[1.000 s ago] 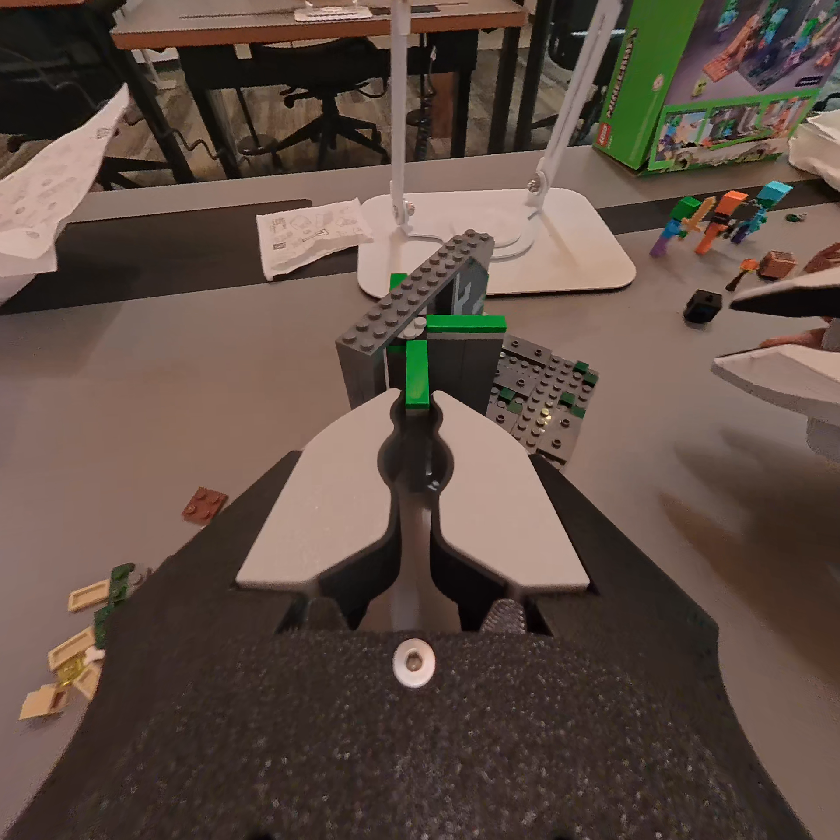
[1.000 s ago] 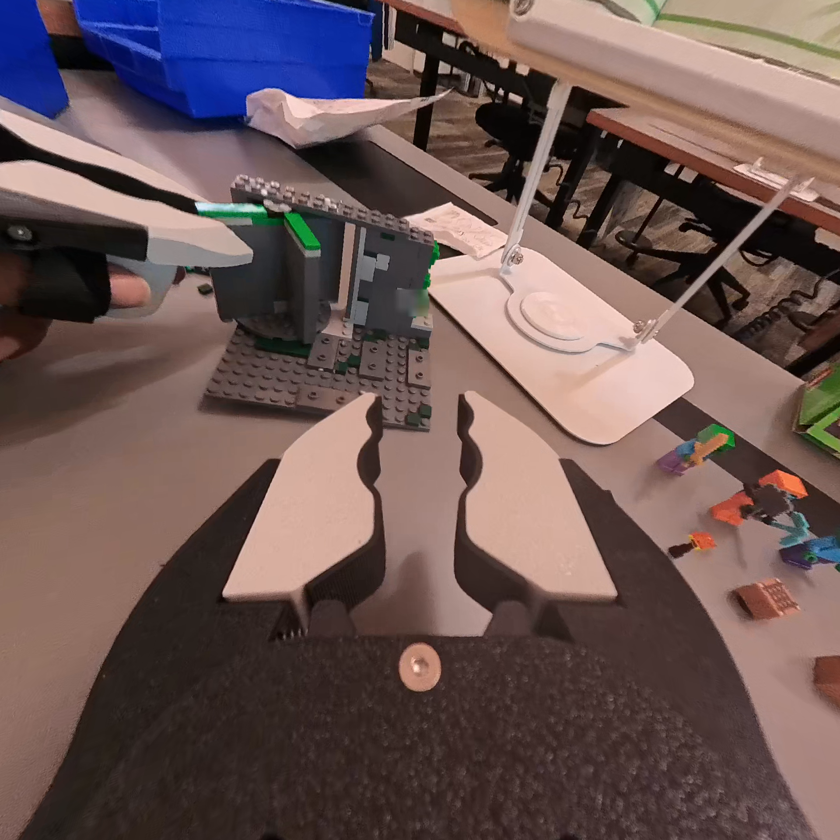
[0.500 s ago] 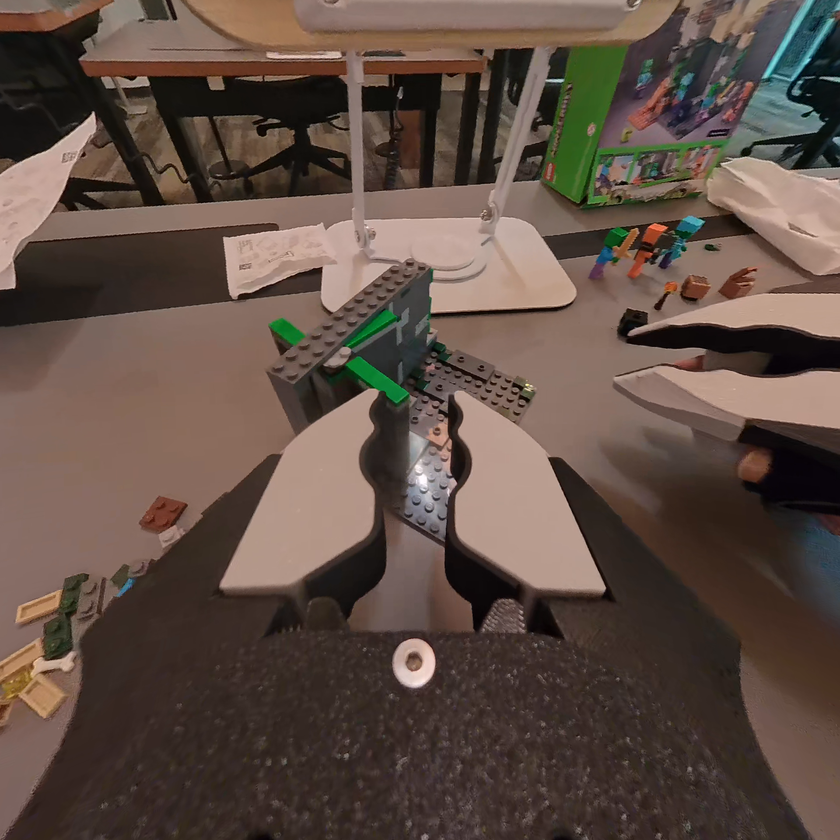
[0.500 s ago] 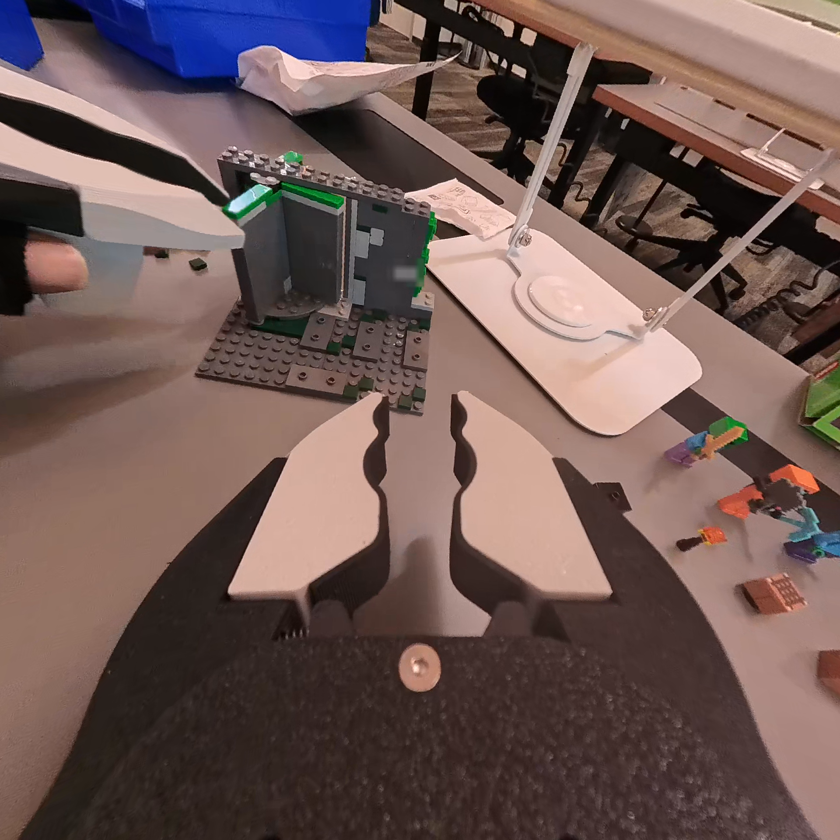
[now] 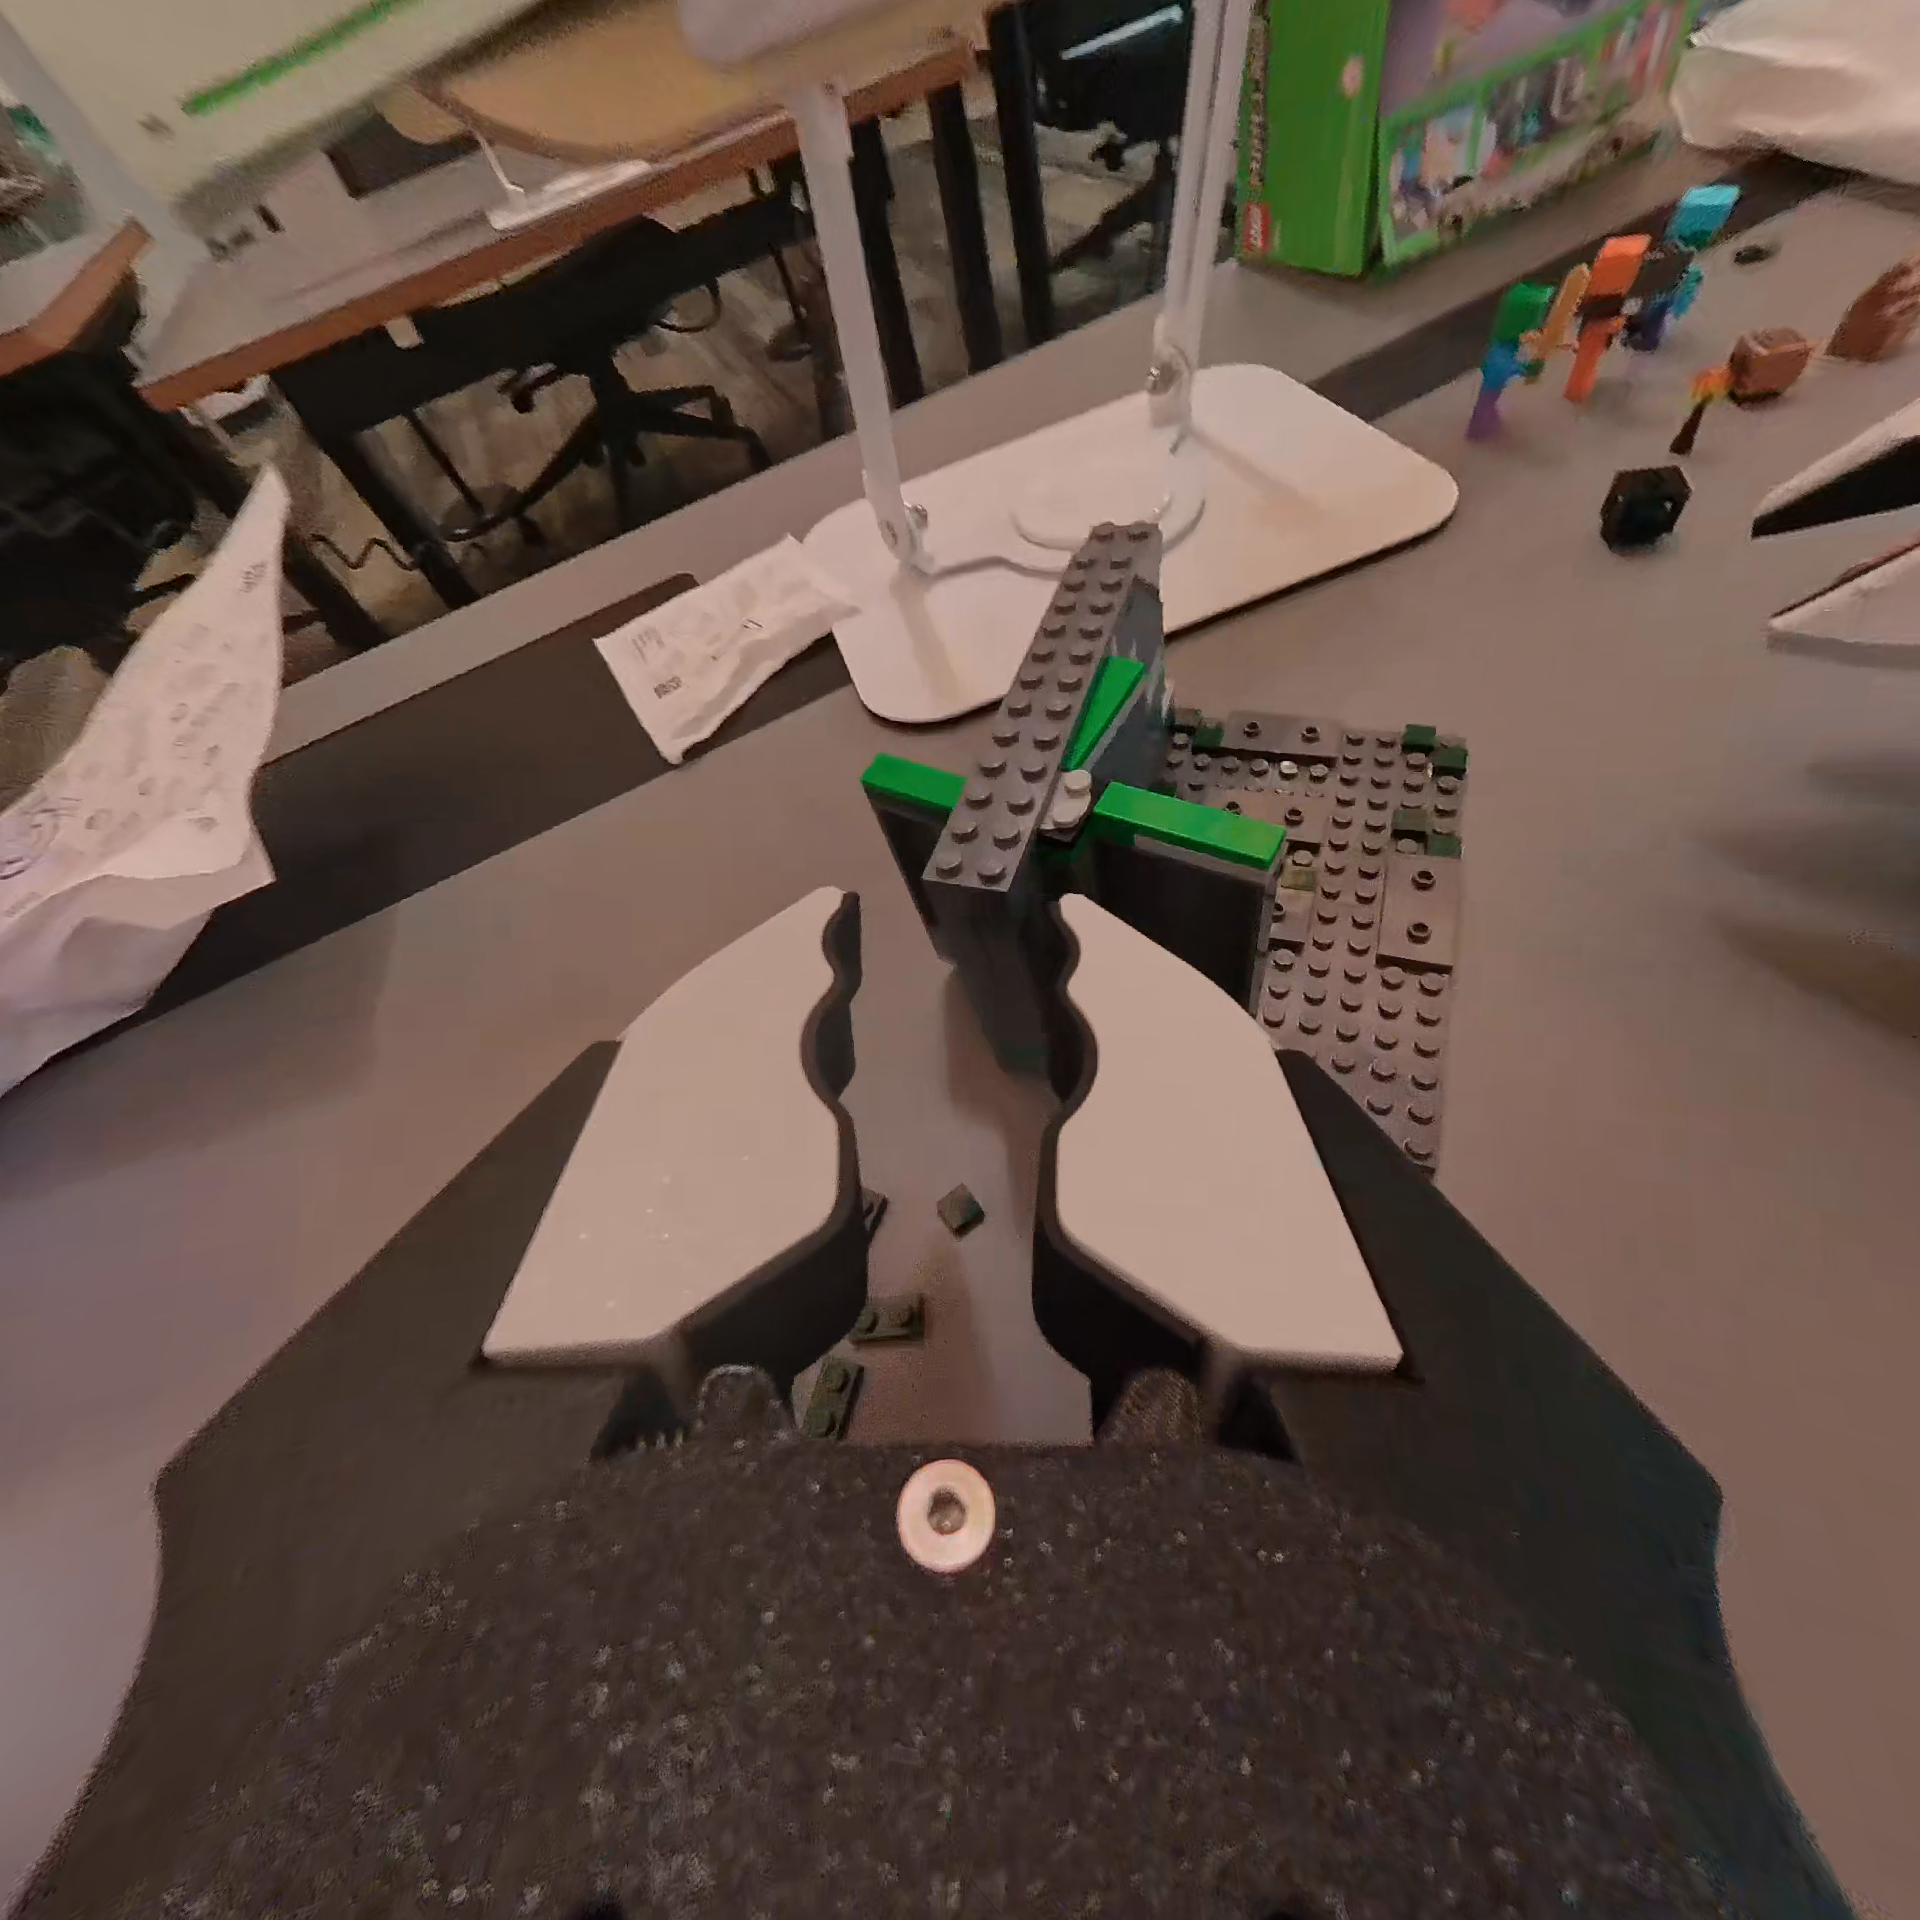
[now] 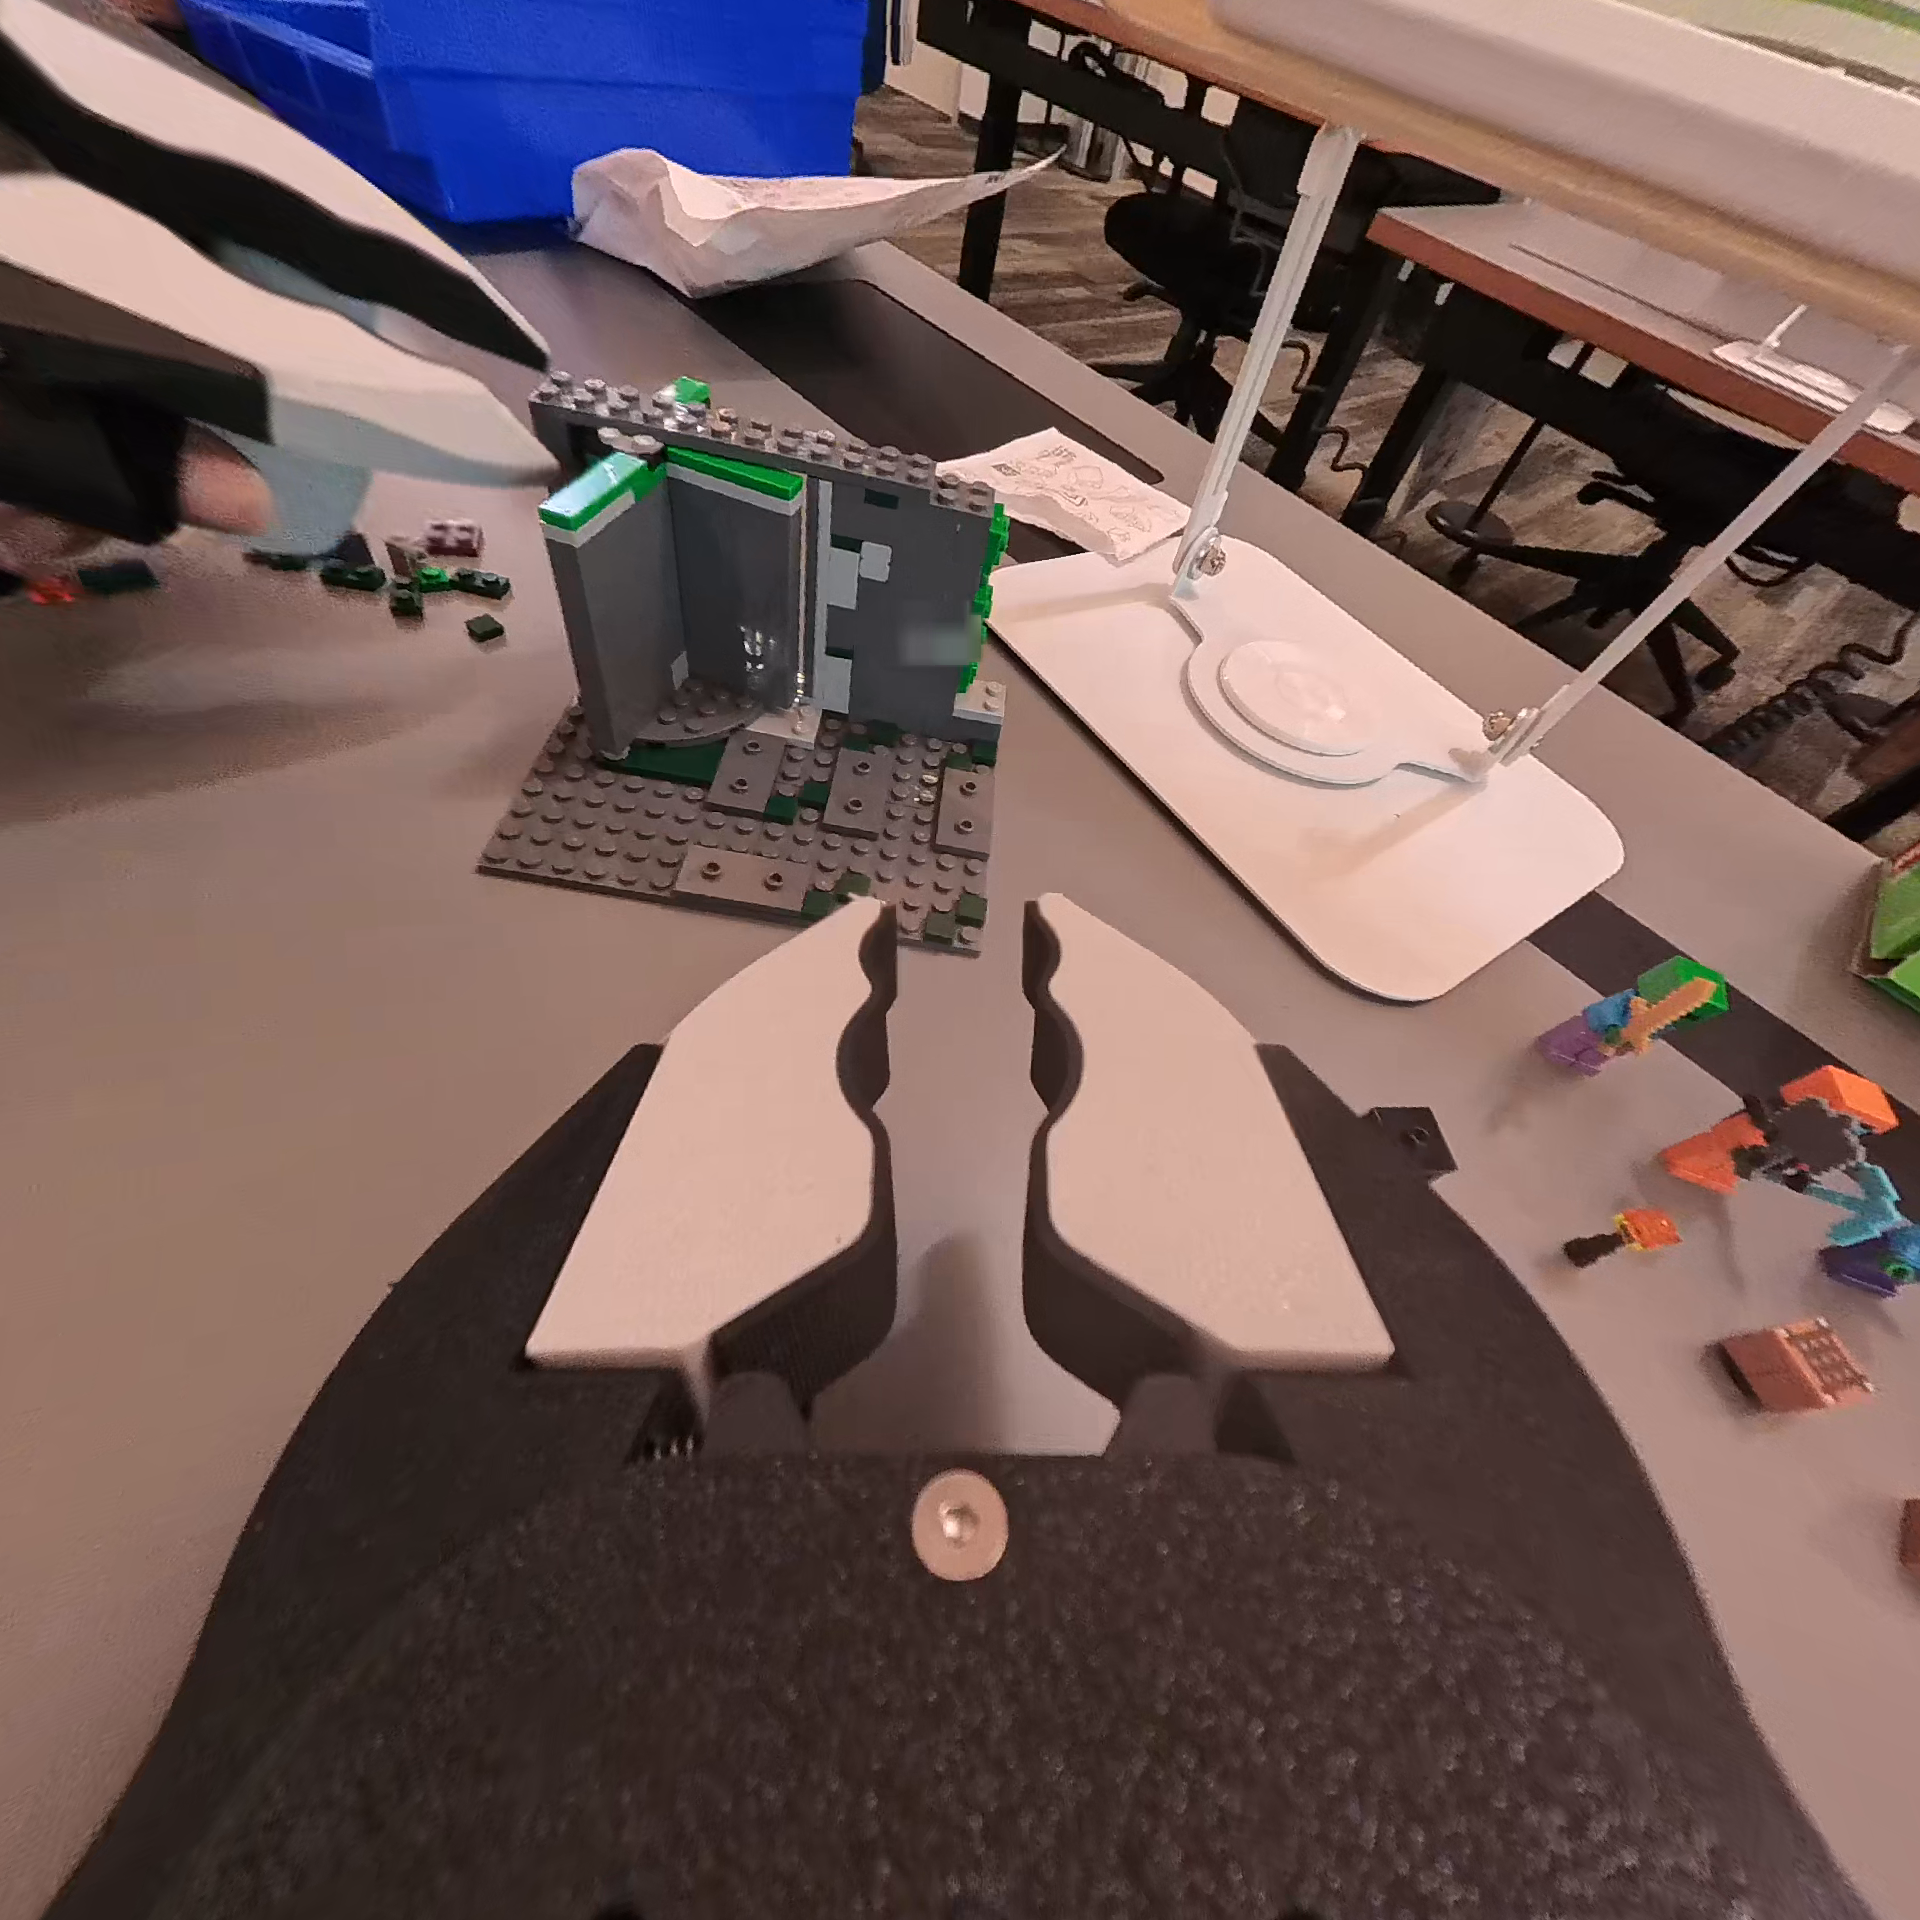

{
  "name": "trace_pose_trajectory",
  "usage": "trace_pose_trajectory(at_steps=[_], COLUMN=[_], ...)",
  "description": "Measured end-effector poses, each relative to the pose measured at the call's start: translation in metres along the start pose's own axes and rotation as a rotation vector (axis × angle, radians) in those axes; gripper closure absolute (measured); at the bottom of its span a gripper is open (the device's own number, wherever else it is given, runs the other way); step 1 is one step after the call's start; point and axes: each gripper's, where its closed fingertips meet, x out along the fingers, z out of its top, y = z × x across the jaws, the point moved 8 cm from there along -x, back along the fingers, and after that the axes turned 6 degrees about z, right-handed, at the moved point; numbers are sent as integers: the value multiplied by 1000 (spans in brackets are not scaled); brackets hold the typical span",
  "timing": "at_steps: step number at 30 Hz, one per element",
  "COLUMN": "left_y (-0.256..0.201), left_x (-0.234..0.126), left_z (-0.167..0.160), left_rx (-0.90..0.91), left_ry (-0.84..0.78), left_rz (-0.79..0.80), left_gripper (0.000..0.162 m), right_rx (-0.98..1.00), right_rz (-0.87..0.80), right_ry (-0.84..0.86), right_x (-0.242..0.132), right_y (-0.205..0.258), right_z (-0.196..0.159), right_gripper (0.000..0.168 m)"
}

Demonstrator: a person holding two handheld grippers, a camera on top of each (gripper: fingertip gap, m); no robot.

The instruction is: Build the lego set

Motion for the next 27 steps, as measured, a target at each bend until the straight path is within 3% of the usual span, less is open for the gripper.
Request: trace_pose_trajectory(at_steps=[3, 10, 13, 19, 27], left_y=[-1, -6, -8, -8, -20], left_x=[9, 24, 26, 25, 4], left_z=[-3, 0, 2, 3, 7], left_rx=[19, -3, 12, -30, -39], left_ry=[18, -8, -23, -43, -132], left_rz=[-44, -136, -154, -216, -493], left_gripper=[125, 132, 142, 144, 145], right_rx=[6, 10, 2, -9, -25], right_rz=[14, 17, 16, 7, 43], right_ry=[-14, -28, -22, -13, -52], right_x=[-2, -3, -2, -1, -12], right_y=[1, 1, 2, 2, 0], right_z=[3, 3, 2, 1, 11], right_gripper=[146, 146, 146, 146, 145])
